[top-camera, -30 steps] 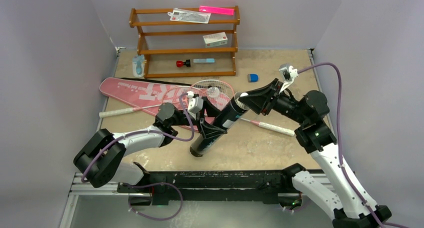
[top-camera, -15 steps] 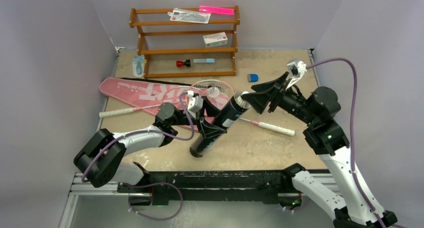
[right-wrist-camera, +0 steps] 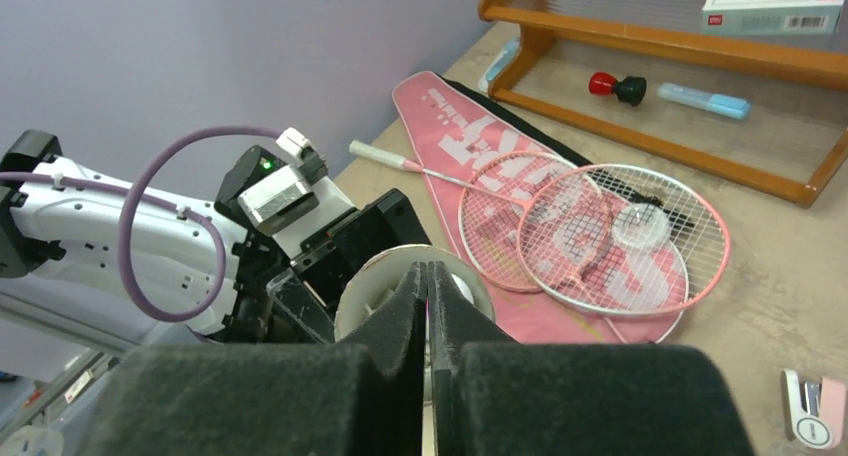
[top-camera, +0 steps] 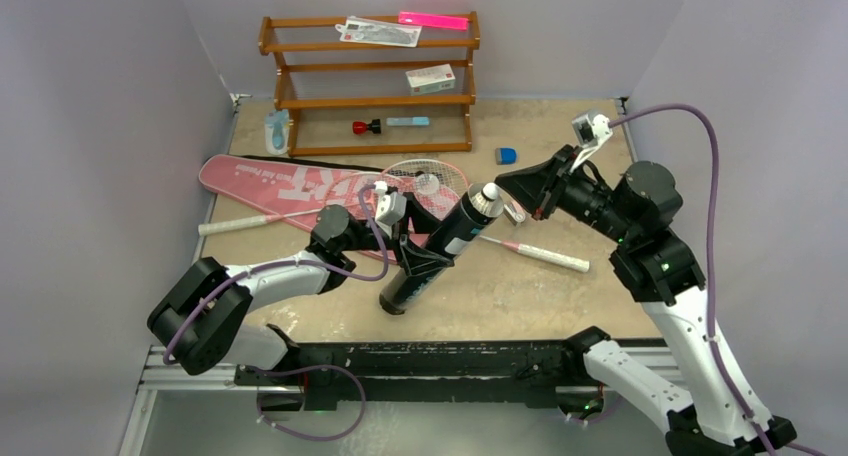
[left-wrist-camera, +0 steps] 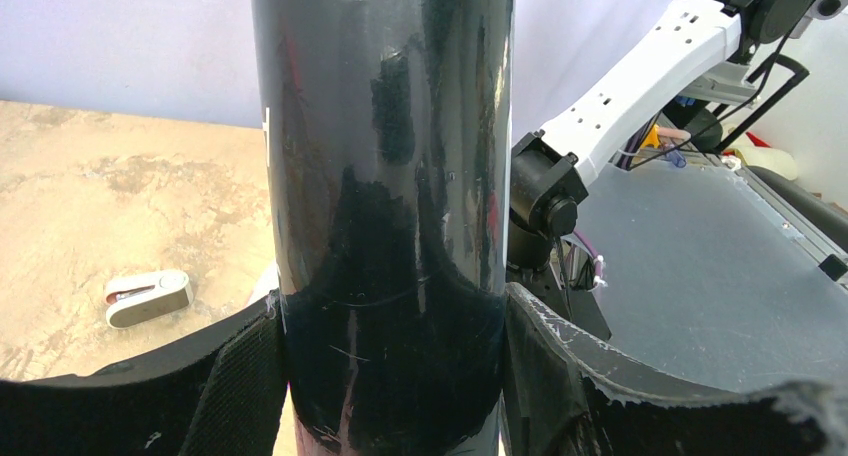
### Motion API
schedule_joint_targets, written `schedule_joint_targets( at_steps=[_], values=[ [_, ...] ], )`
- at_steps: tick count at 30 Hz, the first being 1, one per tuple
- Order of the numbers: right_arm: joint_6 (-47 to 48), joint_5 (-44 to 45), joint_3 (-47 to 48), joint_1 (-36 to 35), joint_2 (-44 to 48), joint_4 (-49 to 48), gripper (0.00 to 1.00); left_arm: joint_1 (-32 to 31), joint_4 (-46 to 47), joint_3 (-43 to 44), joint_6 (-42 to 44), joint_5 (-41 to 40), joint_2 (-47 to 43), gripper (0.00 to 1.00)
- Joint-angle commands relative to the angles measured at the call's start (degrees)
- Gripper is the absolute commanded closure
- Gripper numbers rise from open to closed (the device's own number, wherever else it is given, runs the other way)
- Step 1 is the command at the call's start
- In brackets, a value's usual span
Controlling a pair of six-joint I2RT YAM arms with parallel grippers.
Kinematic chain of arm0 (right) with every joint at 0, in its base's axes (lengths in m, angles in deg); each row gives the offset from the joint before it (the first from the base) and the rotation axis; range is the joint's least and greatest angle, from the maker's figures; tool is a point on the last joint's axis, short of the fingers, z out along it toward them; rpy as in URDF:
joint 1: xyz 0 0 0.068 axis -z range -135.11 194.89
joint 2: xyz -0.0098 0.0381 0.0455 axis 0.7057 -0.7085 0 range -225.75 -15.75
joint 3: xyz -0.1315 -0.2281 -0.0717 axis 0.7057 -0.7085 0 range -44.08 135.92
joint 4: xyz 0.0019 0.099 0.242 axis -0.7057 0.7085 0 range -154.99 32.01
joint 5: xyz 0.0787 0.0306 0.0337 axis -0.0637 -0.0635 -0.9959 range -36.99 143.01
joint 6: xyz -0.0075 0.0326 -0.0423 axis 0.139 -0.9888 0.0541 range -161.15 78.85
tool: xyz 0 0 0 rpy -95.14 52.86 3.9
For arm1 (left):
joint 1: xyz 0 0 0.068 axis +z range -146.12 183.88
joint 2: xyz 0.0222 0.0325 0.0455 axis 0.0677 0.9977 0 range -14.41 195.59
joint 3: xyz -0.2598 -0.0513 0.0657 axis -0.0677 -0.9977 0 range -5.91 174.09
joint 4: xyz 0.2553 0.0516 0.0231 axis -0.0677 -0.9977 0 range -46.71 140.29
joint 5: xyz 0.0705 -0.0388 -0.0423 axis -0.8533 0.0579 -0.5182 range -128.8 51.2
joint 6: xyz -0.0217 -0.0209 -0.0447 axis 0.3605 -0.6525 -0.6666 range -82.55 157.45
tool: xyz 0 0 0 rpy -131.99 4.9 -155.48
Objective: Pack up the badminton gear
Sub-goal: Place the shuttlecock at the shuttle tube.
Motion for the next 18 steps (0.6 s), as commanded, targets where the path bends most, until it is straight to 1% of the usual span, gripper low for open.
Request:
schedule_joint_targets(
  at_steps=[1,6,9,15,18],
  values=[
    [0.7,-0.4,1.6,-0.3,-0.9,-0.3,1.0,0.3,4.6,2.0,-0.2,0.9,-0.4,0.51],
    [1.0,-0.3,1.2,-0.3,-1.5,-0.6,1.0,0.3,4.6,2.1,-0.2,1.0,-0.5,0.51],
    [1.0,-2.2,0.6,-0.3,-1.7,-0.9,1.0,0.4,4.6,2.1,-0.3,1.0,-0.6,0.51],
    [-3.4,-6.3,-6.3,-0.3,-0.2,-6.5,1.0,0.3,4.2,2.1,-0.5,0.1,-1.0,0.51],
    [-4.9,-6.9,-8.6,-0.4,0.0,-8.8,1.0,0.3,3.9,2.0,-0.6,-0.3,-1.0,0.51]
  ],
)
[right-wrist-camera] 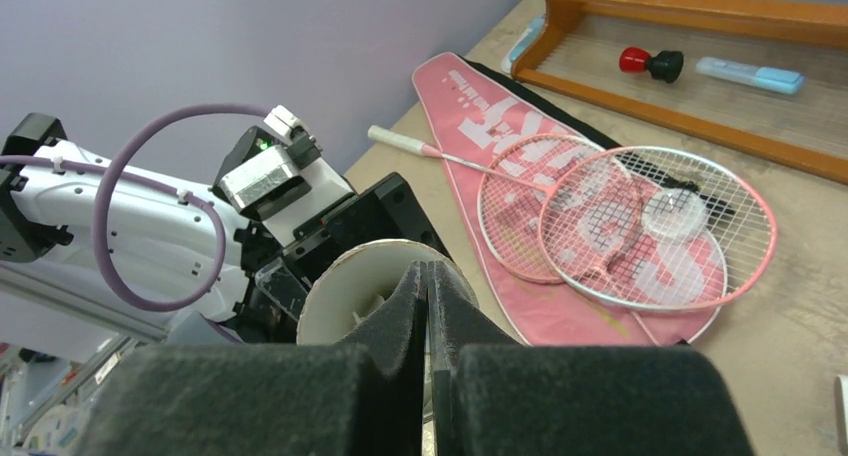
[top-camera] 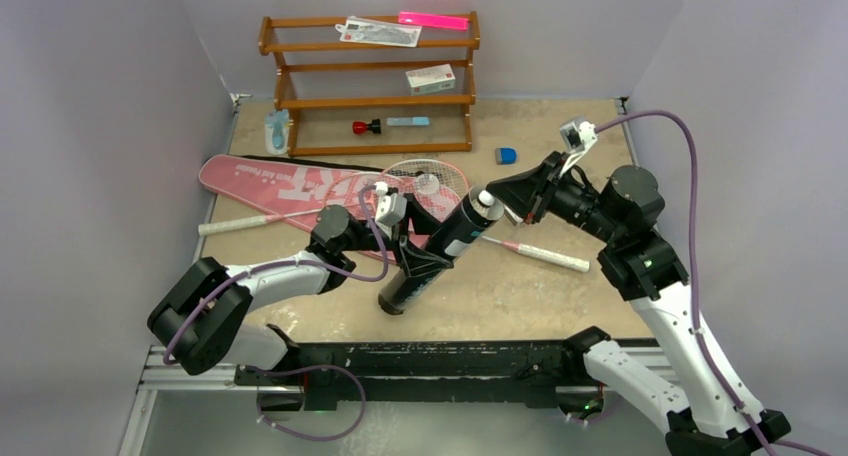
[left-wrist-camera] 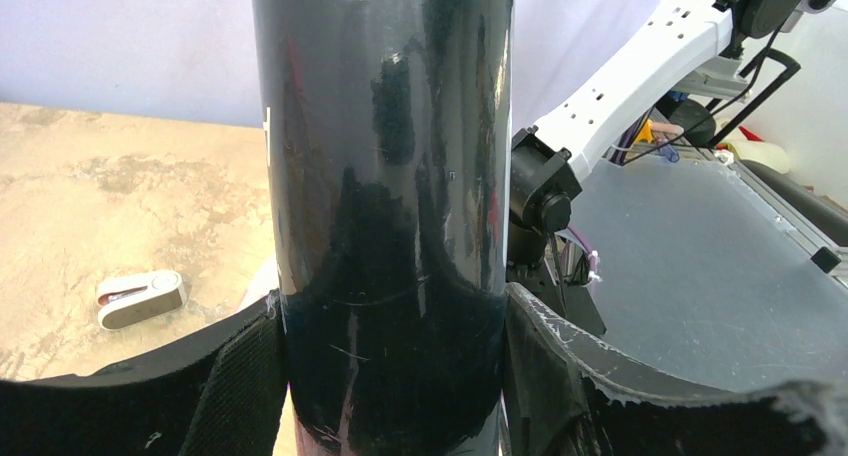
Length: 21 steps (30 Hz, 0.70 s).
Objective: Pack up the badminton gear
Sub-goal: Place the shuttlecock at the shuttle tube.
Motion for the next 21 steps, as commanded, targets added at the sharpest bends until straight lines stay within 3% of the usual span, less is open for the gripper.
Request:
schedule_joint_targets(
  at_steps=[1,10,13,17,21],
  values=[
    [-2.9,-3.8,-3.3,-0.4,0.3,-3.9,1.0,0.3,3.7,2.0,-0.5,-1.1,-1.0,0.51],
    [-3.3,-4.1,-3.8,-0.4,0.6,-4.1,1.0,0.3,3.4,2.0,-0.3,-1.1,-1.1,0.51],
    [-2.0,0.7,-1.4,-0.4,1.1,-0.8,0.99,0.3,3.3,2.0,-0.1,-1.1,-1.1,0.51],
    [0.1,9.6,4.6,-0.4,2.4,6.0,0.57,0.5,2.2,2.1,0.2,-1.7,-1.4,0.51],
    [1.7,19.7,5.7,-0.4,5.9,7.8,0.42,0.5,0.2,2.0,1.5,-3.1,-2.7,0.5]
  ],
)
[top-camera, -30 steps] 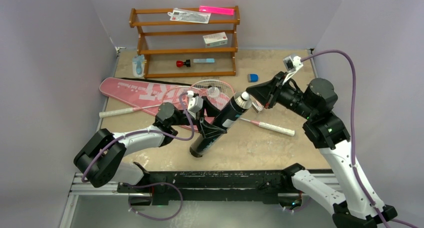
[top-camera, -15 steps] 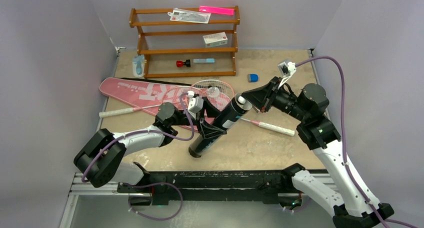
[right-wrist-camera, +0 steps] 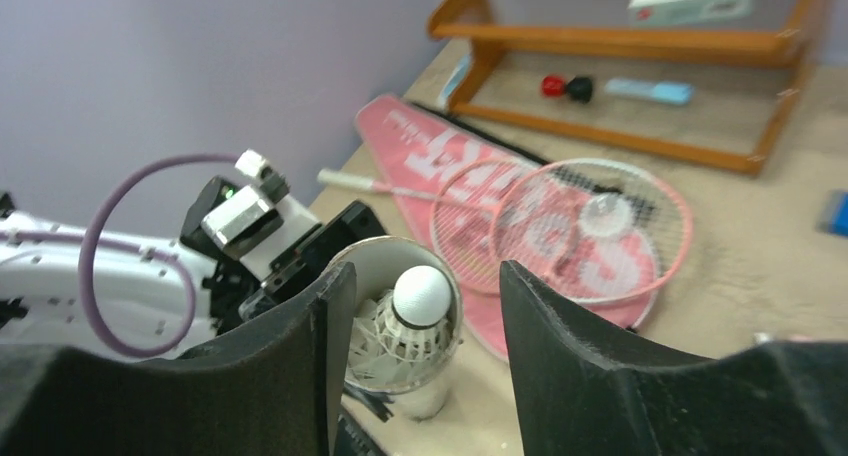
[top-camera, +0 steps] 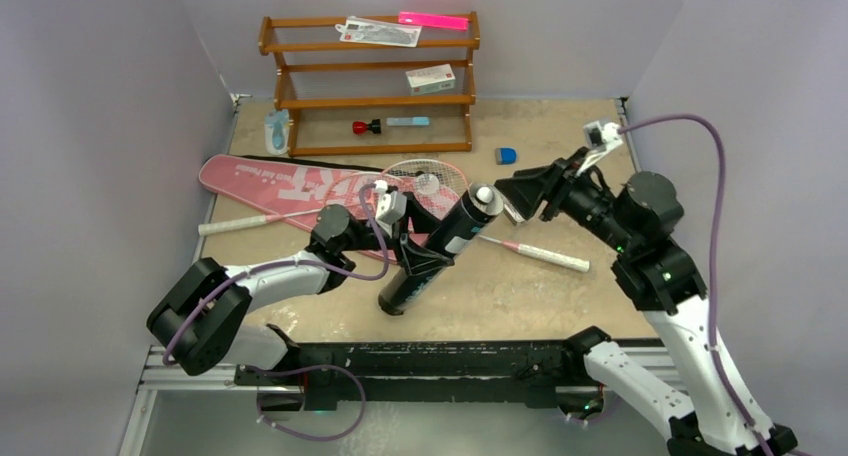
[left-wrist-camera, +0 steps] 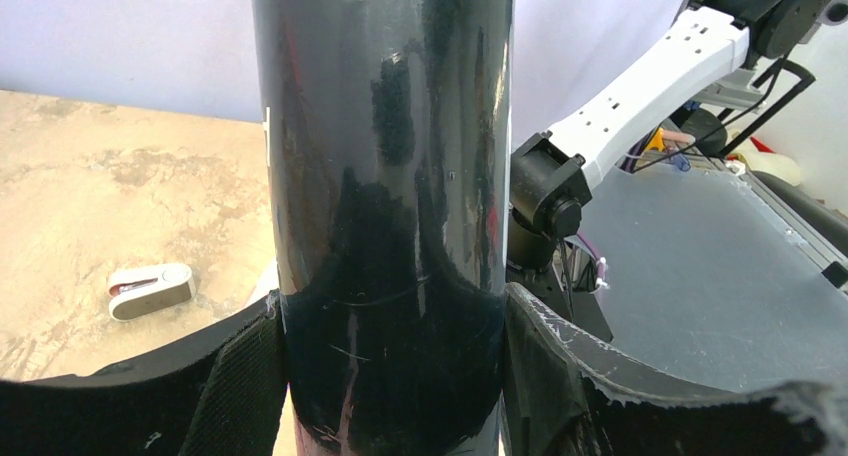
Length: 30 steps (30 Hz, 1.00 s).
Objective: Pack up the badminton gear
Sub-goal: Place the shuttlecock at the shuttle tube, then move the racket to the center of the board.
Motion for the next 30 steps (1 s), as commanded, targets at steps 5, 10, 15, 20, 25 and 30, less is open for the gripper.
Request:
schedule_joint_targets(
  at_steps=[5,10,15,20,25,30],
  values=[
    [2.6,19.8,0.0,-0.2,7.9,3.7,0.41,1.5,-6.3,2.1,2.2,-10.0,-6.5,0.49],
    [0.8,21.7,-5.6,-0.2,7.5,4.5,0.42,2.5,-15.0,1.2,7.3,-22.9,-14.4,0.52],
    [-2.2,17.6,-11.8,-0.2,1.8,-0.7,0.42,2.5,-23.2,0.9,15.3,-34.7,-22.5,0.52],
    [-6.3,11.6,-16.5,1.8,-10.4,-10.7,0.44,2.5,-29.5,2.0,21.2,-42.7,-26.3,0.52],
    [-11.1,2.5,-16.8,6.0,-27.0,-22.0,0.45,2.5,-31.1,2.1,23.8,-45.6,-27.7,0.53],
    [-12.0,3.6,-14.8,6.5,-37.8,-29.2,0.44,2.6,-31.3,2.1,24.2,-45.8,-28.1,0.53]
  ],
)
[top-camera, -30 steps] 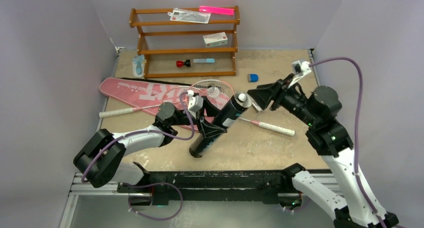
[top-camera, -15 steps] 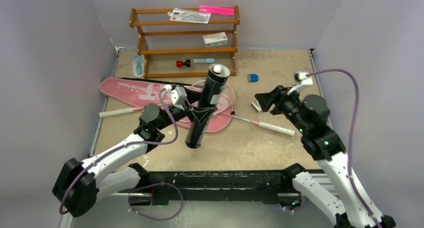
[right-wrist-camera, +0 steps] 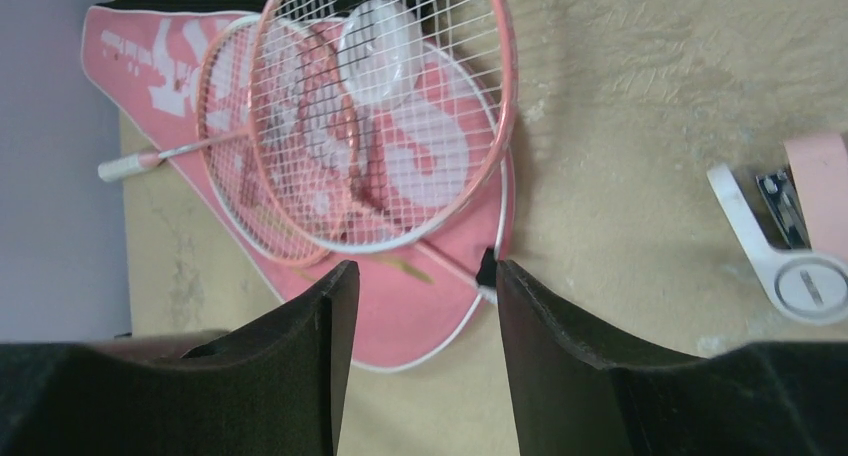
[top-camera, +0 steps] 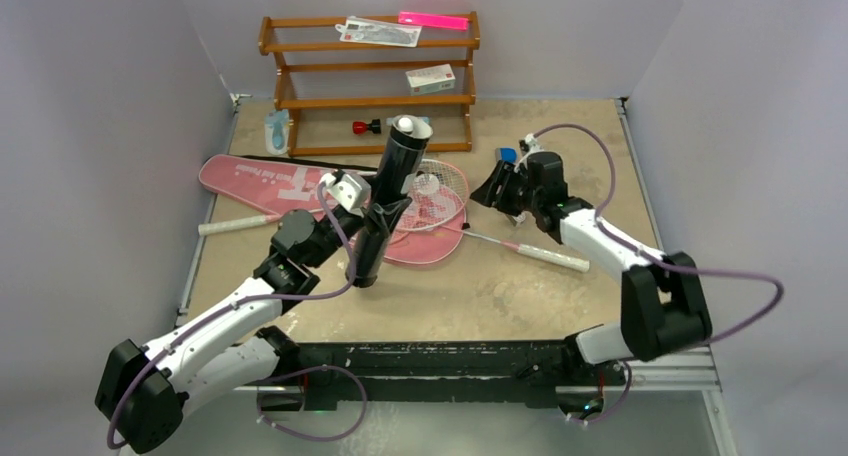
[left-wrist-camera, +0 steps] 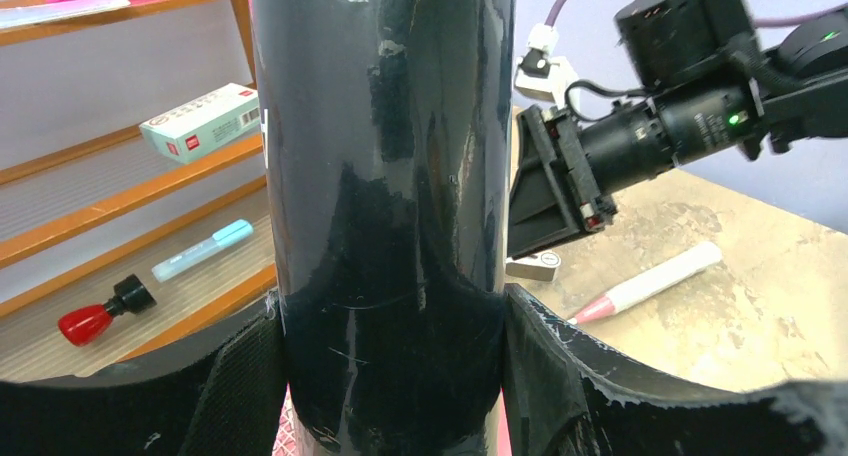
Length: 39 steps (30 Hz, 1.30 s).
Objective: Pack up the badminton gear
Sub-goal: Move the racket to the center of the board.
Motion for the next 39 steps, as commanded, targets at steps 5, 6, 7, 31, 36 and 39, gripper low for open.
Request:
schedule_joint_targets(
  at_steps=[5,6,7,31,36,39],
  values=[
    [-4.5,-2.4,5.6,0.2,-15.0,-16.9,0.46,0.5,1.7,2.6,3.9,-1.3,-1.8,0.53],
    [-4.9,-2.2,6.2,0.3,-16.8,-17.8,0.46,0.4,1.5,2.6,3.9,-1.1,-1.9,0.53],
    [-5.1,-2.3,6.9,0.2,-18.7,-18.6,0.47,0.5,1.4,2.6,3.9,-1.1,-1.9,0.53],
    [-3.2,-7.5,0.8,-0.7,-14.4,-19.3,0.87,0.5,1.3,2.7,4.3,0.4,-2.8,0.53],
    [-4.3,-6.1,-9.0,-3.5,-6.6,-19.4,0.82,0.5,1.1,2.7,4.1,0.9,-2.8,0.54],
    [-5.5,-5.7,-14.1,-3.9,-4.0,-21.1,0.79,0.4,1.1,2.8,4.0,1.2,-2.9,0.54]
  ],
)
